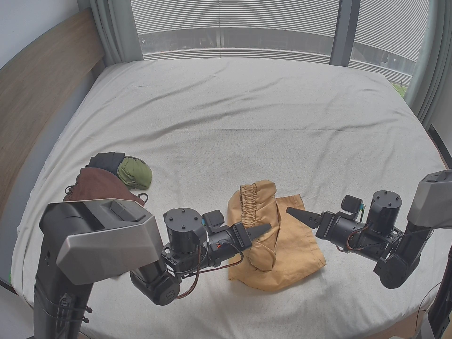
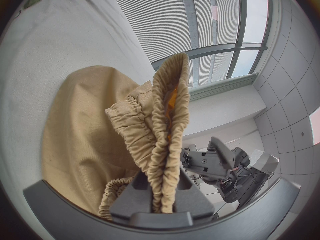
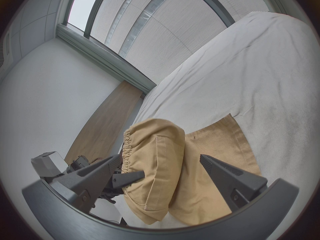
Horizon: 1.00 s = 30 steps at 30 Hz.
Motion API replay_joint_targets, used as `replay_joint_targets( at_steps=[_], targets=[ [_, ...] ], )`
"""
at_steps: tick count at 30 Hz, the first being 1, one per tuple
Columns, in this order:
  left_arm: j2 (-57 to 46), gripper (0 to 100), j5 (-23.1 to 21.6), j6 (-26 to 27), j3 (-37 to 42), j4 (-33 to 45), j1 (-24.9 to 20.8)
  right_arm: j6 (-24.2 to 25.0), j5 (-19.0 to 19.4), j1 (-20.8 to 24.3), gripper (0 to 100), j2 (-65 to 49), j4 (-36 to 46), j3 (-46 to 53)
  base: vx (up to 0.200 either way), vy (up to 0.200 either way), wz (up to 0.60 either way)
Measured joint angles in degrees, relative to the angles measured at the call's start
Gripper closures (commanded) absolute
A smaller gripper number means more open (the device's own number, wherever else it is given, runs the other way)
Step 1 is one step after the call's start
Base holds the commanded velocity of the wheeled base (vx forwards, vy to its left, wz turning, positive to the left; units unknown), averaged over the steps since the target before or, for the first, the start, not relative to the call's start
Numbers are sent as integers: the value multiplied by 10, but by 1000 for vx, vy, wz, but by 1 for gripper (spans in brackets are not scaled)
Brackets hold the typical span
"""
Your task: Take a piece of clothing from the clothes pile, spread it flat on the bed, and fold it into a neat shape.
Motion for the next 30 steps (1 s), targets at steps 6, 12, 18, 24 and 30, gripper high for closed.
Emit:
replay_joint_targets(
  at_steps=[6,12,18,24,30],
  targets=[
    [15,100,1,0,-15,13,-10,1,0,-7,0,-9,0,-5,0,0,0],
    [23,100,3,0,-28,20,-11,1,0,-11,0,-15,1,-7,0,0,0],
    [30,100,3,0,-40,21,-7,0,0,-11,0,-18,1,-7,0,0,0],
    [32,0,13,3,-54,18,-8,0,0,-12,0,-20,0,-7,0,0,0],
    [33,0,26,5,-66,19,-17,0,0,-11,0,-20,0,-6,0,0,0]
  ],
)
